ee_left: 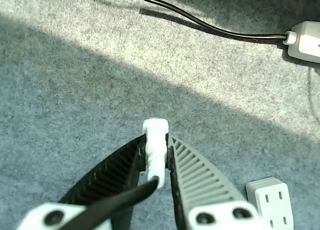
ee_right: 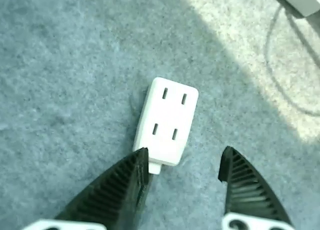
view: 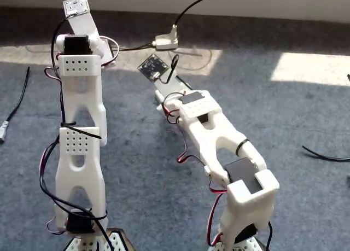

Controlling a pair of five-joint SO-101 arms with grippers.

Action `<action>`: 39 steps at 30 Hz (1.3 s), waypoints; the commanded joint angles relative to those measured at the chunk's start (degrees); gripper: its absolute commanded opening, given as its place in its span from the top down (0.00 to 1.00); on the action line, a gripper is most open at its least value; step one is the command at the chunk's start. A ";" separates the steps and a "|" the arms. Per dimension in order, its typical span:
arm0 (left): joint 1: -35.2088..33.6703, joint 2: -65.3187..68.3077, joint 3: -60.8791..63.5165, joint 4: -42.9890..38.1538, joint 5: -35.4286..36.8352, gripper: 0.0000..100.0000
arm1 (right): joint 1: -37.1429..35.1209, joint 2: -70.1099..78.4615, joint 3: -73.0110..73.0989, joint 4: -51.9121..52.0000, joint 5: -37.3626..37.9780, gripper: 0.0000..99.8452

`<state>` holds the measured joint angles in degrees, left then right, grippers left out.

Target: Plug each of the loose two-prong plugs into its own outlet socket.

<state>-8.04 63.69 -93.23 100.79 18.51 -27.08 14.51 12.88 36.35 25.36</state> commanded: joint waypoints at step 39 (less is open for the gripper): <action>28.88 -18.07 5.76 0.26 -48.35 1.00 | 17.80 -33.89 49.27 -6.37 -31.65 0.77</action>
<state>18.77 47.08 -88.40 100.88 -24.57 -10.90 -17.85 61.93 31.16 -5.58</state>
